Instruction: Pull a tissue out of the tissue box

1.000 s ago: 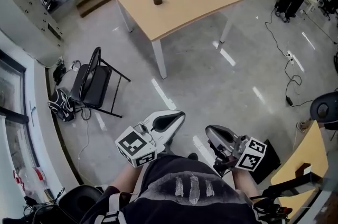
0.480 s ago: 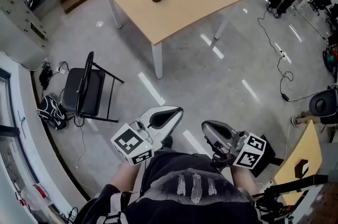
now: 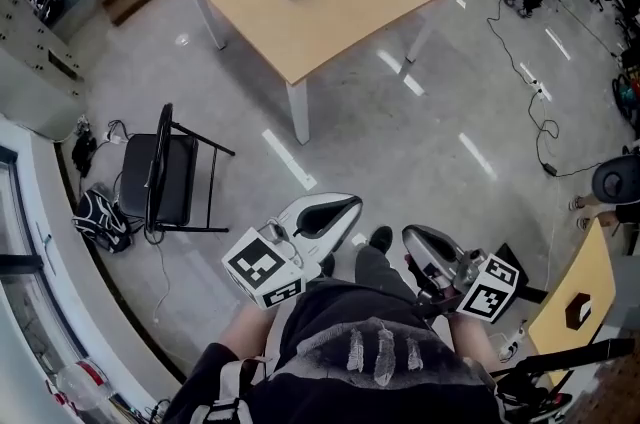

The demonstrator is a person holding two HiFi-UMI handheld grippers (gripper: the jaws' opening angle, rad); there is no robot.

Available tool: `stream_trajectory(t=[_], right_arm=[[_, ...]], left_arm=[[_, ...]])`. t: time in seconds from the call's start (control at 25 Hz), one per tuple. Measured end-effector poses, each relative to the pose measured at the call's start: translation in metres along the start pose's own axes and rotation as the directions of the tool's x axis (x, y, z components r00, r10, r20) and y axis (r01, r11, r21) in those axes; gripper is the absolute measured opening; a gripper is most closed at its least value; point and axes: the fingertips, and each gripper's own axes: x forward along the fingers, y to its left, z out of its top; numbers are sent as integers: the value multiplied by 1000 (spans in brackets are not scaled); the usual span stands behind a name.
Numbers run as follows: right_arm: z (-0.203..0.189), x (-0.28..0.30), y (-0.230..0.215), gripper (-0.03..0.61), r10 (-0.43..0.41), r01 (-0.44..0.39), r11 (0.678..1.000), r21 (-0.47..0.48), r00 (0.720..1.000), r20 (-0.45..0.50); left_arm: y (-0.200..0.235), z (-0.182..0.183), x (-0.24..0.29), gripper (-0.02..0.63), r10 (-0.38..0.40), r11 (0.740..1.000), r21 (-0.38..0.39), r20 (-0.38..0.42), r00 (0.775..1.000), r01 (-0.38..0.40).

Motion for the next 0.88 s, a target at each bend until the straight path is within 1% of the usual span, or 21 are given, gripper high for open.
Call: stream_trajectory(t=[0.08,0.2,0.28,0.36,0.44,0.6,0.64,0.8,0.88], right_arm=[[5,-1,-11,-2,3,-4,1000,18,1000,8],[20,-7,-36,-2,17,-19,998,62,999,33],[36,-12,-51,-2,47,-52,995,89,997,55],[58,-20,-61,-2,88,-94,992,87,993,75],[78,-30,-73,-2,124,-129,989,65,989,82],[103,-62,-101,-2,179,-186,979,89,980,85],[108,-71,-108,-2,186,-194,977,85,979,88],[130,-95,-138,-2,190,-200,977,71,975,118],[143,-105,-153,-2,183,-194,978,71,973,140]], left_arm=[[2,-3,13,2,-1,1000,-2,-22,1000,1],[4,-3,41,2,18,1000,6,-48,999,-18],[2,3,65,2,32,999,25,-58,998,-30],[-3,11,93,2,32,998,47,-79,996,-28],[-9,16,126,2,30,996,82,-113,993,-21],[-31,16,188,2,55,981,192,-181,982,-19],[-37,14,202,2,52,980,197,-192,980,-13],[-44,2,248,2,26,988,156,-229,973,10],[-46,-4,267,2,18,985,170,-254,967,27]])
